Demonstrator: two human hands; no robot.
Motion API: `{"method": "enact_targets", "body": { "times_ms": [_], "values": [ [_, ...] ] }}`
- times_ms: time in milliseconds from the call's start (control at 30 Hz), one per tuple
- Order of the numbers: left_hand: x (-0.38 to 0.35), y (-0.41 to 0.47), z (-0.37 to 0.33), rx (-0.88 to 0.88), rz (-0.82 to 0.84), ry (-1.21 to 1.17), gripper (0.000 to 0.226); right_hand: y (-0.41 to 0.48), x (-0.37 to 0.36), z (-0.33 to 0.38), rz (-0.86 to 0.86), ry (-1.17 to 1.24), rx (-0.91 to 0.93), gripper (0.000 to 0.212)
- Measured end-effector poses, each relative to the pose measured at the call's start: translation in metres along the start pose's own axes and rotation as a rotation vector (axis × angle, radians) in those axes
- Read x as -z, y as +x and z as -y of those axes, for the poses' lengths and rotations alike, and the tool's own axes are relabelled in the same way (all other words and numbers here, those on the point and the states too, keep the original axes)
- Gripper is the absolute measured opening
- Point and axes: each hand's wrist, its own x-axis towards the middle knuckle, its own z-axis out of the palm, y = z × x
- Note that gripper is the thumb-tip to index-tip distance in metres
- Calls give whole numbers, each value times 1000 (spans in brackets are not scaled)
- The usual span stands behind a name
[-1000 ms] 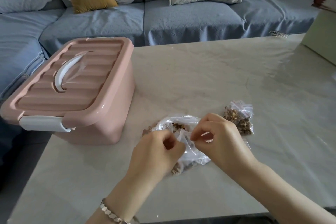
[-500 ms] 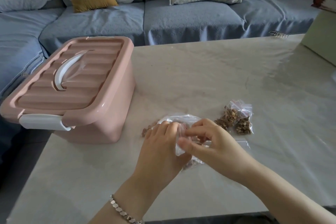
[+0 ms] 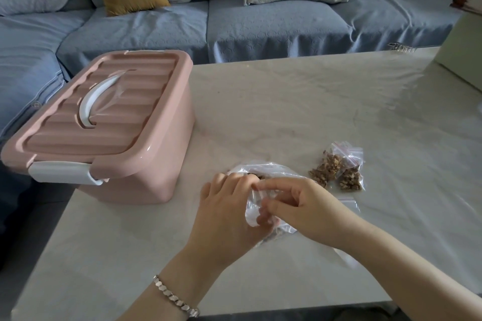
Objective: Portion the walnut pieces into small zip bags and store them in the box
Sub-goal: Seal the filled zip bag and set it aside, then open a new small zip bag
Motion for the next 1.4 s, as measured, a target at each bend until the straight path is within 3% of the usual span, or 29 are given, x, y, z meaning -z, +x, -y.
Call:
{"method": "enact_targets", "body": {
  "times_ms": [200,533,600,700,767,833,900,1000,1133,1200,1267,1400],
  "values": [
    [0,3,-4,-79,-108,32,52,0,-2,-2,83,-40,-43,43],
    [2,3,-7,-102,-77,62,44,-9,3,0,203,110,23,30],
    [3,2,-6,-94,-48,72,37,-10,6,-4,134,96,17,24],
    [9,-3,-3,-3,-17,23,38,-8,21,-22,-199,-56,0,21],
    [14,-7,1,81,-14,-18,41,-4,36,-41,-372,-283,-84,12],
    [15,-14,8,135,-22,-48,38,1,47,-62,-361,-527,-285,25],
    [13,-22,15,198,-19,-80,37,7,48,-80,-277,-614,-425,41],
    [6,-36,22,307,54,-124,42,16,39,-95,-215,-466,-446,40],
    [-5,-45,21,396,335,-147,54,24,36,-97,-276,-280,-395,15],
    [-7,-43,18,422,421,-187,51,24,39,-94,-279,-254,-371,10],
    [-10,-42,18,464,452,-260,45,25,39,-91,-263,-166,-327,9],
    [-18,-42,19,445,462,-348,46,24,38,-79,-361,260,-242,4]
  ]
}}
